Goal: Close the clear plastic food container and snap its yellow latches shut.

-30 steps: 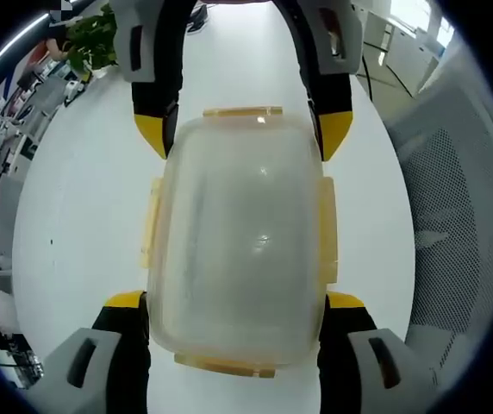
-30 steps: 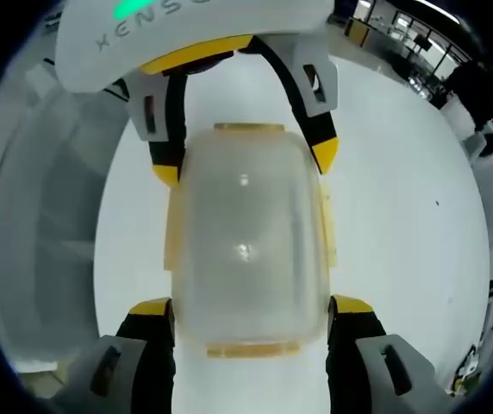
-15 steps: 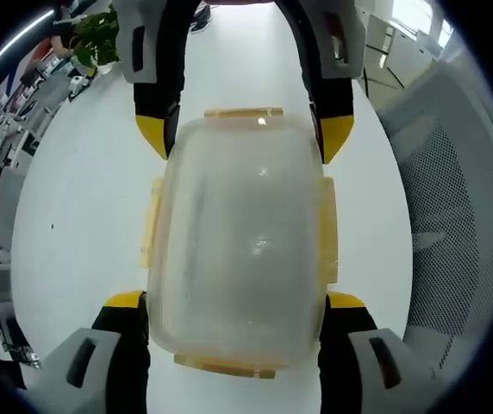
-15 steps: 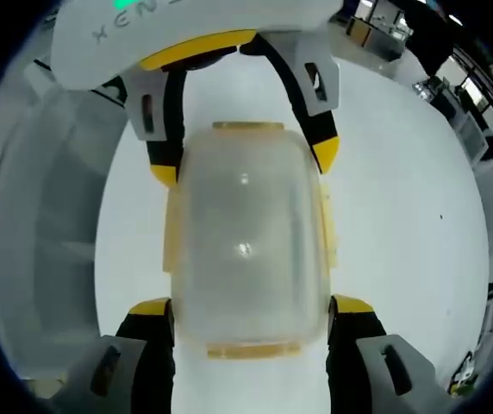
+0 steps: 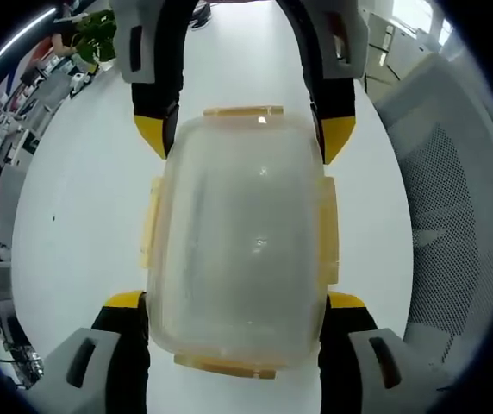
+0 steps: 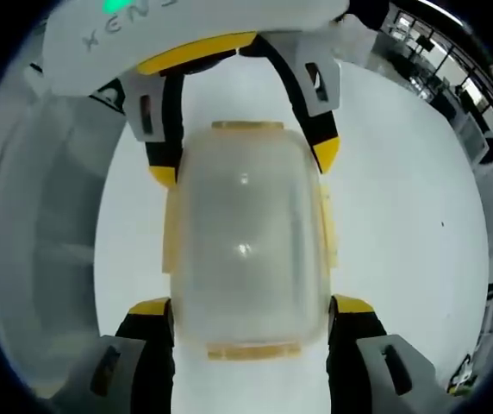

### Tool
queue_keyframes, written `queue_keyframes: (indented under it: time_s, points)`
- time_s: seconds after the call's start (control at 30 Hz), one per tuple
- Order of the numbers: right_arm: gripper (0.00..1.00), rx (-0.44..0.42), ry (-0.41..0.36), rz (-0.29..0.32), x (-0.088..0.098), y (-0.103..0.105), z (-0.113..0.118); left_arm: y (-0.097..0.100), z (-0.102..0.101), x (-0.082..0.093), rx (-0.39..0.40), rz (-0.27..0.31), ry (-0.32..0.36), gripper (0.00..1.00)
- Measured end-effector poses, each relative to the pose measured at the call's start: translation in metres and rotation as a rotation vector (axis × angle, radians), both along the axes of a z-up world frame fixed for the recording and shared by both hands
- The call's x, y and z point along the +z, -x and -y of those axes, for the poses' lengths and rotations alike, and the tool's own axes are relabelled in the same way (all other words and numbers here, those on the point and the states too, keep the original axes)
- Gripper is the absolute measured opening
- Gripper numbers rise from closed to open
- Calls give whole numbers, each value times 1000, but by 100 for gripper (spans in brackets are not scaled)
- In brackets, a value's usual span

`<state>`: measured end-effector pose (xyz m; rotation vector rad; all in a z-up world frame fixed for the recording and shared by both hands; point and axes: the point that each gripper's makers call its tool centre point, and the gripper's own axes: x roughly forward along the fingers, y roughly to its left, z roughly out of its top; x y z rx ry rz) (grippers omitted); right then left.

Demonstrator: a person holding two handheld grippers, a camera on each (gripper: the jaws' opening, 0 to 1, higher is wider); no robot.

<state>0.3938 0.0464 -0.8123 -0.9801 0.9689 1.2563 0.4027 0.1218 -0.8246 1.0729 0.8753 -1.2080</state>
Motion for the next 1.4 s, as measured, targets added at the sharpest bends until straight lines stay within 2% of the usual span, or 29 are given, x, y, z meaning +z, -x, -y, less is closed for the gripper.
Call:
queue_keyframes:
  time_s: [0.27,1.4]
  points:
    - [72,5,-25,-3,0,0,0,0,1,-1,-2,-4,-1,82]
    - [72,8,-62,-5,0,-36,-1,-36,0,-4,16,-3,8,85]
